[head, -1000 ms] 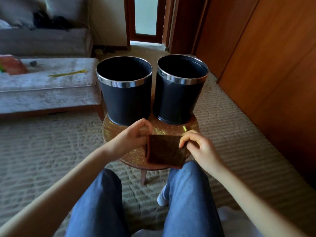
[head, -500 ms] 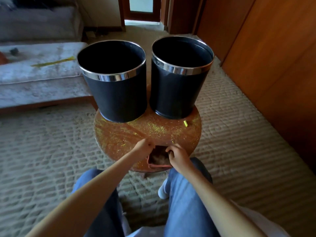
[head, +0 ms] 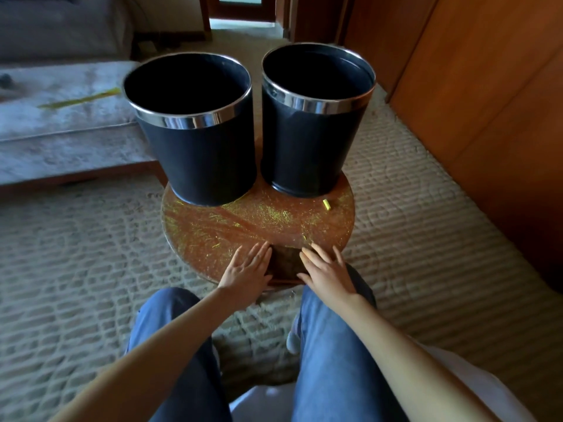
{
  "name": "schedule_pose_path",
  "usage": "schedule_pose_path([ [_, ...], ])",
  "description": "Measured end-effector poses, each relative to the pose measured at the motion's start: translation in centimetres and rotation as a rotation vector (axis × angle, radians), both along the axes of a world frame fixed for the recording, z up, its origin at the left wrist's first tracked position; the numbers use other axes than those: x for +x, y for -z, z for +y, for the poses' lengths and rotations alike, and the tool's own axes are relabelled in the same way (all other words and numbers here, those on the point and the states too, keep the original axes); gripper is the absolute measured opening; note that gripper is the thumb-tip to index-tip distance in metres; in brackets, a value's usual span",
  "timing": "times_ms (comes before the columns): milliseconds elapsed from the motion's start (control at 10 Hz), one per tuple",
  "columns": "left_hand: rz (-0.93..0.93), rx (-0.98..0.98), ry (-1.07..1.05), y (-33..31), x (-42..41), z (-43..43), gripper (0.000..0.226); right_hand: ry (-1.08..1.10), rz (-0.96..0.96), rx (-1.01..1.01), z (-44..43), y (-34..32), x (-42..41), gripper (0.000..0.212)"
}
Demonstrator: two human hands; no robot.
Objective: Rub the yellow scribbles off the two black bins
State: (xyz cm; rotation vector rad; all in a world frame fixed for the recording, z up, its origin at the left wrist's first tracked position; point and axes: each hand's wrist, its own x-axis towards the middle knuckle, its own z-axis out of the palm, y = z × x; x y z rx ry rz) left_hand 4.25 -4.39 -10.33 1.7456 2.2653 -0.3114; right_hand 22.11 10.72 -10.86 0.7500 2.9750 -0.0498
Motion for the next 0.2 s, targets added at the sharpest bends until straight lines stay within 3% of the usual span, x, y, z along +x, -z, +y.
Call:
schedule_pose_path([
  [200, -0.2, 0.124, -0.059, -2.7, -1.8, 1.8, 0.065, -0.053, 0.199, -0.09, 1.0, -1.0, -1.1, 0.04],
])
